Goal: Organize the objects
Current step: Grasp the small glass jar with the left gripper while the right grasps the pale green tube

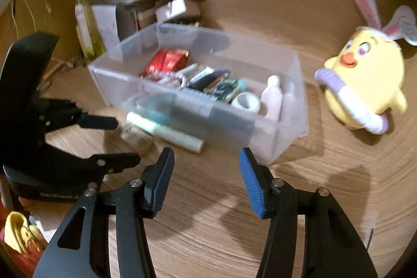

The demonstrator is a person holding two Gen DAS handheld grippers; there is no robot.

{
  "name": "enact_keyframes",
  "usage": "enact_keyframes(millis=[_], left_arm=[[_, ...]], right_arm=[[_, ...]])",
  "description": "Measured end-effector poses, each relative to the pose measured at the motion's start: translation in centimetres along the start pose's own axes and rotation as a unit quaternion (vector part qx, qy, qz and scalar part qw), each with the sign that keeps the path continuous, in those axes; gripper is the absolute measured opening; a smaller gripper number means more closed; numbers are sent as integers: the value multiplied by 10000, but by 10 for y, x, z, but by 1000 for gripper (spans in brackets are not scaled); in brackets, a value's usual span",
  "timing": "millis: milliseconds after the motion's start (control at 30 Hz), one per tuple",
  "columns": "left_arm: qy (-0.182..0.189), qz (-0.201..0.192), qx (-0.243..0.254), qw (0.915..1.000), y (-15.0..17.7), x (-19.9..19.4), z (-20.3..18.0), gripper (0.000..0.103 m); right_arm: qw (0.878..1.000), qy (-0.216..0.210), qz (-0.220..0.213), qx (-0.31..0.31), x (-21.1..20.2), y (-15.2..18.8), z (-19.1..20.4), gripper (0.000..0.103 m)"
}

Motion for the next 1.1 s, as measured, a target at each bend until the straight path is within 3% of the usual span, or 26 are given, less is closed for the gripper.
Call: enact_keyframes(millis=[133, 467, 567, 633, 733, 833, 1000, 1100], left_arm=[[32, -40, -11, 10000, -1, -1, 1, 41], [60, -163, -80, 9998, 28, -25, 15, 41], [93, -175, -71, 9998, 37, -31, 20, 41], [99, -175, -3, 9998, 43, -35, 22, 41], [131, -193, 34, 9997, 47, -36, 23, 42], [161, -225, -23, 9996, 47, -35, 23, 43], [159, -258, -39, 9995, 45, -34, 22, 47], [110, -256, -38, 9996, 43, -33, 22, 47]], right_arm=[[9997, -23, 175, -143, 15, 0, 11, 48], [9965, 69, 545, -635, 46, 6, 31, 48], [9946, -343, 807, -553, 41, 16, 36, 48], [9936, -586, 764, -584, 30, 19, 41, 48], [9947, -394, 548, -778, 25, 12, 46, 48], [9945, -294, 679, -747, 38, 8, 48, 48], [9927, -511, 843, -691, 52, 11, 58, 48], [9922, -611, 808, -724, 49, 13, 65, 35]])
Point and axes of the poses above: each gripper's, at about its wrist camera, not at the fingertips, and x roughly the way its jaws point, z to its left, y to its underside, the point moved 8 cm from there along x, roughly the way its jaws point, and after that the axes turned 14 degrees about x, right-handed, at the moved point
